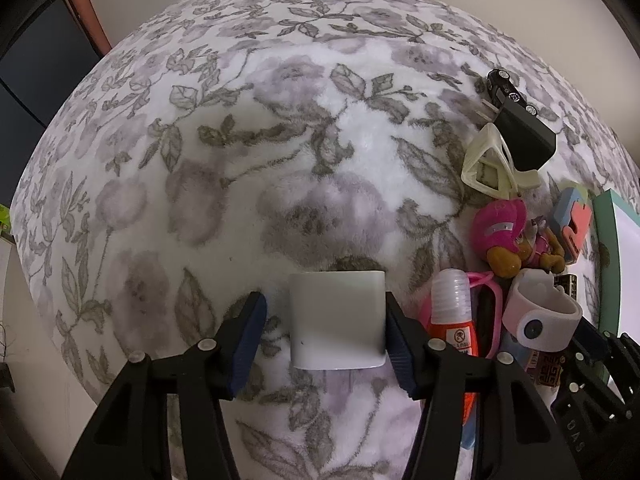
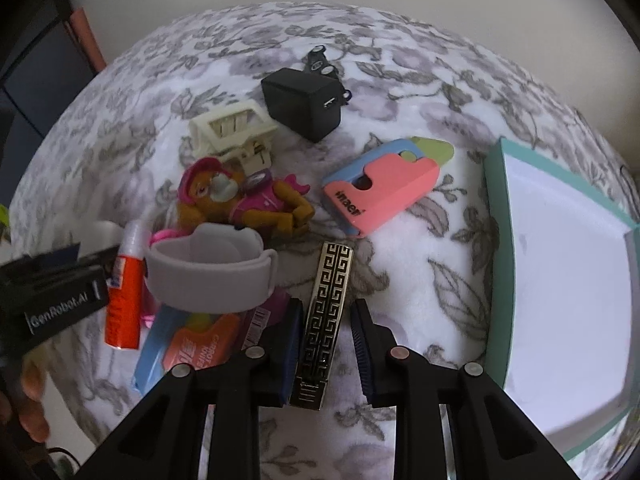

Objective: Organize rigid objects
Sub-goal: 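Grasp the white charger plug with the left tool while the right tool grasps the gold patterned bar, then carry both held objects into the teal-rimmed tray and open both tools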

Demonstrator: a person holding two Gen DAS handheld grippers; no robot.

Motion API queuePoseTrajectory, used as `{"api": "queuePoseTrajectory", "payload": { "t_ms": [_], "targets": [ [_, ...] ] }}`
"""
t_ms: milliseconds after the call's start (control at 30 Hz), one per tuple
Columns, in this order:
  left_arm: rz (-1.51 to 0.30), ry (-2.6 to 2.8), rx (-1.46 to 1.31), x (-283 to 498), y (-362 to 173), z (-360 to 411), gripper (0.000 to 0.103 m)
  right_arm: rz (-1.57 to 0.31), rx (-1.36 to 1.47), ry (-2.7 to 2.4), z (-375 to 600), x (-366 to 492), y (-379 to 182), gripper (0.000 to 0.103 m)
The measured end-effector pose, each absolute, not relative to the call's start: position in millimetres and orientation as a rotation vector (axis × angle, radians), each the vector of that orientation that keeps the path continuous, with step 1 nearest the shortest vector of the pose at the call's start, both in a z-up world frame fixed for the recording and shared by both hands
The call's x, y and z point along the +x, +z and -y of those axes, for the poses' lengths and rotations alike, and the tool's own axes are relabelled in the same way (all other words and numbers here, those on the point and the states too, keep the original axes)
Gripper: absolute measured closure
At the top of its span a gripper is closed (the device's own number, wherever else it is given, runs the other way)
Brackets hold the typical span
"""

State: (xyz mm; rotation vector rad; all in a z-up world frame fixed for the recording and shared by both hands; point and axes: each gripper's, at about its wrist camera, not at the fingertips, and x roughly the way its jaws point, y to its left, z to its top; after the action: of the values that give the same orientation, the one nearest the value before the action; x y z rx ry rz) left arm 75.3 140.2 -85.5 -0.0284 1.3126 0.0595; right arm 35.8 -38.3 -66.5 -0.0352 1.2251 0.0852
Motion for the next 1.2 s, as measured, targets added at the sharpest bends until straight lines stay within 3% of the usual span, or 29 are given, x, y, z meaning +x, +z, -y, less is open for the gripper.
{"api": "queuePoseTrajectory", "payload": {
  "t_ms": [100,467,767,1000,1200],
  "targets": [
    [-1.327,0.059,-0.026,73.1,-82.1,-137.2,0.059,-1.234,-0.014,0.087,43.0,31.9,-65.1,0.086],
    [-1.387,0.081,-0.027,61.9,-77.9,-124.0,0.059,-1.239,0.126,0.090,72.5,12.5,-51.5,0.086],
    [-1.316,0.082,-0.026,49.7,-28.2,-98.6,0.059,-1.141,0.290,0.071,115.9,-2.3,-15.2,0.086],
    [-1.245,0.002,0.011,54.1,10.8,-40.6,0.059,-1.081,0.399,-0.064,169.9,-9.6,4.3,0.086],
    [-1.254,-0.103,0.077,52.4,10.7,24.9,0.059,-1.098,0.471,-0.190,219.7,-14.7,-4.7,0.086]
  ]
}}
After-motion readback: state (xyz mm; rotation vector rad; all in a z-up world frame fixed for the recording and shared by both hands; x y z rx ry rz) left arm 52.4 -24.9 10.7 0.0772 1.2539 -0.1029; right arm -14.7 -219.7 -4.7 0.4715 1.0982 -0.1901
